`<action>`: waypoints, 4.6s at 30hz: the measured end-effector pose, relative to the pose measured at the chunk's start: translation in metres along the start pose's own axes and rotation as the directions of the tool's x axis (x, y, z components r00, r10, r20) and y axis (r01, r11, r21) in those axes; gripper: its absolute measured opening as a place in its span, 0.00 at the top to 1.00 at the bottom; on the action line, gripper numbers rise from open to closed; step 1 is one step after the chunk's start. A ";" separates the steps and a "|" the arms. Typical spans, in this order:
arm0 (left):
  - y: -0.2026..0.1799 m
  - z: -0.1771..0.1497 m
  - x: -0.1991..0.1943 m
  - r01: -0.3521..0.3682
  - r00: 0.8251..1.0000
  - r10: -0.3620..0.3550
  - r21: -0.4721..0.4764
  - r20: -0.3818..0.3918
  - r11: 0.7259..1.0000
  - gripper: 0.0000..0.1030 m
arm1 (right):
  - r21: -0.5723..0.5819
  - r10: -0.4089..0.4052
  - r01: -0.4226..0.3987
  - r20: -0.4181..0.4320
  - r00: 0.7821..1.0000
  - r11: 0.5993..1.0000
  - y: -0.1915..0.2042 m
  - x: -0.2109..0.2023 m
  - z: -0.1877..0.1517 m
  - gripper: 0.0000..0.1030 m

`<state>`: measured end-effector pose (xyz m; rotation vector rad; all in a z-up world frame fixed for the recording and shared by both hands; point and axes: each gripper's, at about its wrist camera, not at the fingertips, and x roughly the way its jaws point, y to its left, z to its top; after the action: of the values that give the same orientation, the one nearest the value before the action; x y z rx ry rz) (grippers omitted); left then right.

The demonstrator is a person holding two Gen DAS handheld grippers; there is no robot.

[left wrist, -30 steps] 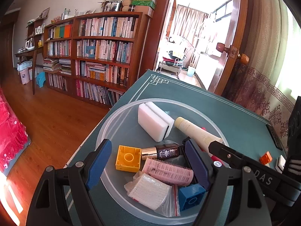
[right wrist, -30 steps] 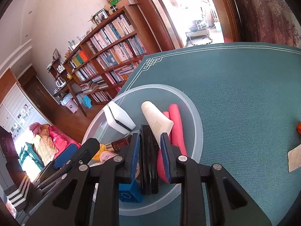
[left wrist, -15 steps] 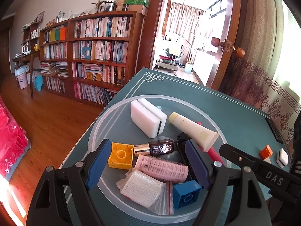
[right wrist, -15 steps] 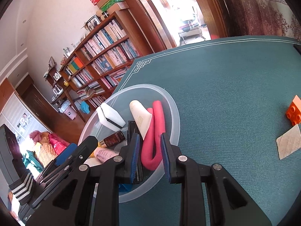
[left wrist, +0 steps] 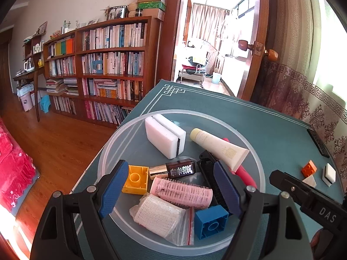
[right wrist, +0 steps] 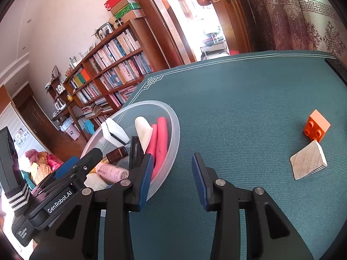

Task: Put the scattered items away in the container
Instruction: 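Withdraw both open tools from the bowl toward the orange block and folded card, then grasp the orange block with the right tool while the left tool grasps the folded white card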

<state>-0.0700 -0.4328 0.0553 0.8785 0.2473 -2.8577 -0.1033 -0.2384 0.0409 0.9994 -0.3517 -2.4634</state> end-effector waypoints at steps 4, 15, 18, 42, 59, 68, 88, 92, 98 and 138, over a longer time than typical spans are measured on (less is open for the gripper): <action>-0.006 -0.002 -0.001 -0.005 1.000 0.005 0.031 0.006 0.999 0.18 | 0.020 -0.023 0.023 -0.004 1.000 1.000 -0.012 -0.003 -0.003 0.61; -0.018 -0.005 -0.004 -0.001 1.000 0.000 0.081 0.014 0.997 0.18 | 0.038 -0.071 0.071 -0.003 0.997 0.997 -0.037 -0.016 -0.011 0.61; -0.022 -0.006 -0.003 0.000 1.000 -0.001 0.095 0.015 0.996 0.18 | 0.038 -0.093 0.093 0.008 0.996 0.995 -0.043 -0.022 -0.012 0.61; -0.044 -0.017 -0.003 0.004 1.000 -0.006 0.176 0.015 0.984 0.18 | 0.093 -0.264 0.254 0.110 0.958 0.963 -0.110 -0.067 -0.002 0.61; -0.049 -0.020 0.002 0.006 1.000 -0.006 0.197 -0.003 0.980 0.18 | 0.060 -0.306 0.302 0.074 0.949 0.951 -0.139 -0.029 0.033 0.61; -0.053 -0.023 0.006 0.042 0.999 -0.034 0.196 -0.041 0.980 0.18 | 0.095 -0.280 0.272 0.077 0.957 0.958 -0.147 -0.036 0.027 0.65; -0.091 -0.030 -0.019 0.079 0.997 -0.079 0.273 -0.009 0.959 0.18 | 0.089 -0.267 0.260 0.074 0.961 0.961 -0.158 -0.089 -0.005 0.75; -0.106 -0.030 -0.021 0.094 0.995 -0.095 0.310 -0.014 0.946 0.18 | 0.096 -0.254 0.246 0.075 0.964 0.964 -0.161 -0.098 -0.012 0.75; -0.137 -0.033 -0.023 0.098 0.994 -0.105 0.391 -0.003 0.915 0.18 | 0.128 -0.202 0.193 0.065 0.977 0.973 -0.168 -0.105 -0.020 0.75; -0.266 -0.043 0.058 0.441 0.897 -0.307 0.590 -0.317 0.677 0.17 | 0.229 -0.145 0.122 0.083 0.986 0.966 -0.190 -0.114 -0.021 0.75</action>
<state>-0.1428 -0.1694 0.0176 1.3636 -0.6966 -3.2860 -0.0764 -0.0188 0.0187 1.0210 -0.6256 -2.6463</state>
